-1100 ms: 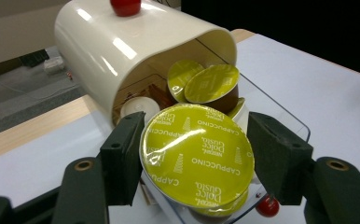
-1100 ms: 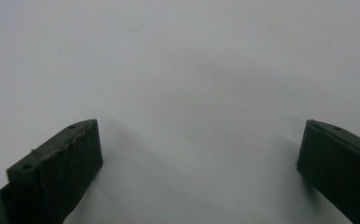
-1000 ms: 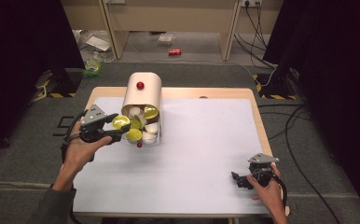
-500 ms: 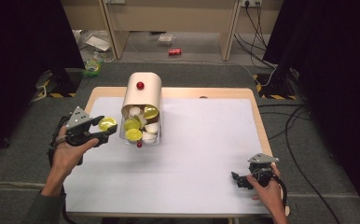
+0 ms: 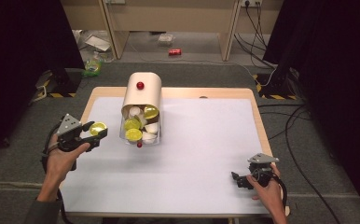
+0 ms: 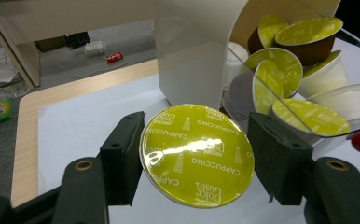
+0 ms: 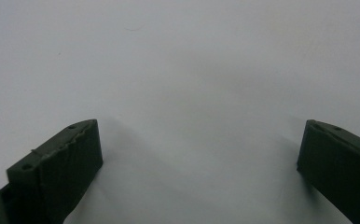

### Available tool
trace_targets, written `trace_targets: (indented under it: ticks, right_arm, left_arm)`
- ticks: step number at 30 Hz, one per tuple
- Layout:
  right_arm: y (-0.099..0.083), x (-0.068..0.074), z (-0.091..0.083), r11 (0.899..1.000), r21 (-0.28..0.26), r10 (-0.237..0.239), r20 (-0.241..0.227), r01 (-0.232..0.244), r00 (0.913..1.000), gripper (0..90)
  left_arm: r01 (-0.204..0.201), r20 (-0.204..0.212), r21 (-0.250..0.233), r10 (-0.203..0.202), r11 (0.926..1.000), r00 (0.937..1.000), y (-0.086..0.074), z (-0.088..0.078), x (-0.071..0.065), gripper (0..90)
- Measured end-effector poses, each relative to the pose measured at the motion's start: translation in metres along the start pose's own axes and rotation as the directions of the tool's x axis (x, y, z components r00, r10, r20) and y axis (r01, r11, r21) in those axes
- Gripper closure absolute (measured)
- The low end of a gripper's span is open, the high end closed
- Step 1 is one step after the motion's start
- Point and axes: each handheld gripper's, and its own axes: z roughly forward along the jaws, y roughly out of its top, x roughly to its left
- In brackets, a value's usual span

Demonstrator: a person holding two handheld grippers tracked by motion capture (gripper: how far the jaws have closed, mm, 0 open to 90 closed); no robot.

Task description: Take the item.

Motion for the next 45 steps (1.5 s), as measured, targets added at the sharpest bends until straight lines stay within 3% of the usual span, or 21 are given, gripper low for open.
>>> trace_targets:
  ticks: [18, 22, 34, 37, 45]
  right_arm:
    - [0.0, 0.0, 0.0, 1.0, -0.001, -0.003, 0.001, 0.003, 1.0, 0.2]
    - [0.0, 0.0, 0.0, 1.0, -0.001, -0.003, 0.0, 0.003, 1.0, 0.2]
    - [0.0, 0.0, 0.0, 1.0, -0.001, -0.003, 0.0, 0.003, 1.0, 0.2]
    - [0.0, 0.0, 0.0, 1.0, -0.001, -0.003, 0.0, 0.003, 1.0, 0.2]
    - [0.0, 0.0, 0.0, 1.0, 0.0, -0.003, 0.0, 0.003, 1.0, 0.2]
  left_arm:
    - [0.047, -0.032, 0.013, -0.047, 0.9988, 0.9984, -0.036, 0.012, 0.01, 38.4]
    - [0.041, -0.054, 0.019, -0.04, 0.999, 0.9978, -0.043, 0.015, 0.011, 38.4]
    - [0.044, -0.064, 0.044, -0.041, 0.998, 0.9971, -0.063, 0.024, 0.01, 38.3]
    - [0.027, -0.079, 0.062, -0.022, 0.9977, 0.9966, -0.066, 0.027, 0.01, 38.4]
    - [0.04, -0.081, 0.088, -0.033, 0.9953, 0.9961, -0.079, 0.034, 0.011, 38.3]
